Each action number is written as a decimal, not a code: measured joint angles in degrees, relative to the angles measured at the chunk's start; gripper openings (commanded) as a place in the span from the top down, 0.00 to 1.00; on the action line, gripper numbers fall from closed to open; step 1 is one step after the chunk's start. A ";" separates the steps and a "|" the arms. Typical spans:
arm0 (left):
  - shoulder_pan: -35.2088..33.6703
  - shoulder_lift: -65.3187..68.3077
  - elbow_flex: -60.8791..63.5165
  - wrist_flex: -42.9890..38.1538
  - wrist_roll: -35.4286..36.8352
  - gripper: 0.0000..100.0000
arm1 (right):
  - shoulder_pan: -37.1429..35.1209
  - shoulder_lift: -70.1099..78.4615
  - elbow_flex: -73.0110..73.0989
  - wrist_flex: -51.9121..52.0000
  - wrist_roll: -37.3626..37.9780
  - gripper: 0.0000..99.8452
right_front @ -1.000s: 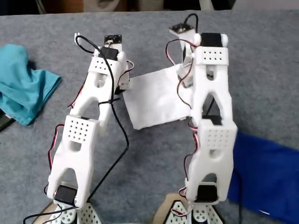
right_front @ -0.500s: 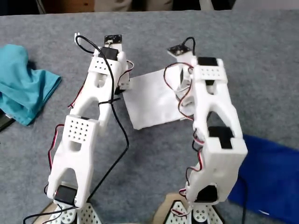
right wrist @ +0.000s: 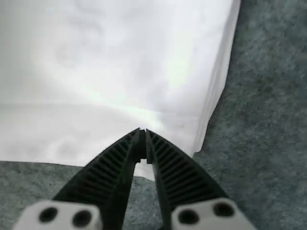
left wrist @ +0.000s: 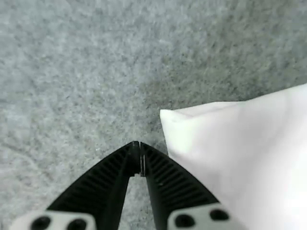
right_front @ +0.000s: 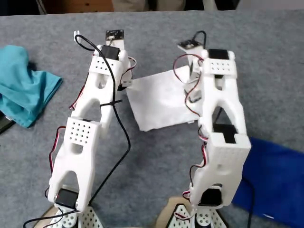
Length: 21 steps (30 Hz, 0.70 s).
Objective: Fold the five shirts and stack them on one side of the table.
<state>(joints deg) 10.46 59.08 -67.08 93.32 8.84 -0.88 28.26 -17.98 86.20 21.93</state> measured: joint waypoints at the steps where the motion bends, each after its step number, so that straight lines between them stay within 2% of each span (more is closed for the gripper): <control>1: 0.00 0.00 -0.79 0.62 -0.44 0.98 | -0.35 -0.79 -0.88 1.05 -0.79 0.99; 10: 0.00 0.00 -5.54 1.85 -9.76 0.98 | 1.49 -6.77 -3.25 10.11 -13.63 0.99; 21: -4.04 0.00 -15.47 6.86 -13.27 0.98 | 8.79 -25.85 -1.05 14.86 -14.77 0.99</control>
<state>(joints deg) 6.42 59.08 -82.55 100.18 -4.44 7.91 2.42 -19.03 101.05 7.16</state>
